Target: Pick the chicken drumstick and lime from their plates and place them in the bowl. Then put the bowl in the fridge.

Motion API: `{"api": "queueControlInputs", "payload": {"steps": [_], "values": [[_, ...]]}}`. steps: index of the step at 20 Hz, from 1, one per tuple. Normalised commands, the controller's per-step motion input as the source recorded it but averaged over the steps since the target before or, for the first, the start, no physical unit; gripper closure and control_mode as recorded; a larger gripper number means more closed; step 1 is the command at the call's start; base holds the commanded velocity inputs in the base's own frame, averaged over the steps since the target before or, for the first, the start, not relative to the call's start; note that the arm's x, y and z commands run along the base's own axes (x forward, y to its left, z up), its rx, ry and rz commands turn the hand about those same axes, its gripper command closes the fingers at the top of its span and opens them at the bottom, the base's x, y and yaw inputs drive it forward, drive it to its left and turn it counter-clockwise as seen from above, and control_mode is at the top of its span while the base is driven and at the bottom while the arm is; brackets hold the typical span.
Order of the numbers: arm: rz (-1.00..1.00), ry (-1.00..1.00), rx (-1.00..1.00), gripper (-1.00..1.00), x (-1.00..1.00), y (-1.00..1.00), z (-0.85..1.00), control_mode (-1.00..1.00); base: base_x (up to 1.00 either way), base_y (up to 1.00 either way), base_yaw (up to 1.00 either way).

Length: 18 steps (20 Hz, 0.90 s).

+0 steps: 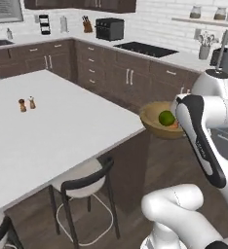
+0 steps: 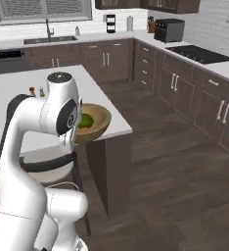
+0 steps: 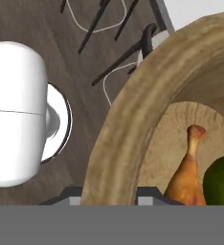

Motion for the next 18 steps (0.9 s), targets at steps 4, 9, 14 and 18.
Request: {"api": "queueControlInputs", "payload": {"steps": [4, 9, 14, 18], "values": [[0.0, 0.0, 0.0, 1.0, 0.0, 0.0, 0.0, 1.0, 0.01, -0.47, -0.83], [0.0, 0.0, 0.0, 1.0, 0.0, 0.0, 0.0, 1.0, 0.26, -0.4, -0.74], [0.0, 0.0, 0.0, 1.0, 0.0, 0.0, 0.0, 1.0, 0.35, -0.42, -0.71], [0.0, 0.0, 0.0, 1.0, 0.0, 0.0, 0.0, 1.0, 0.74, -0.21, -0.58]]}}
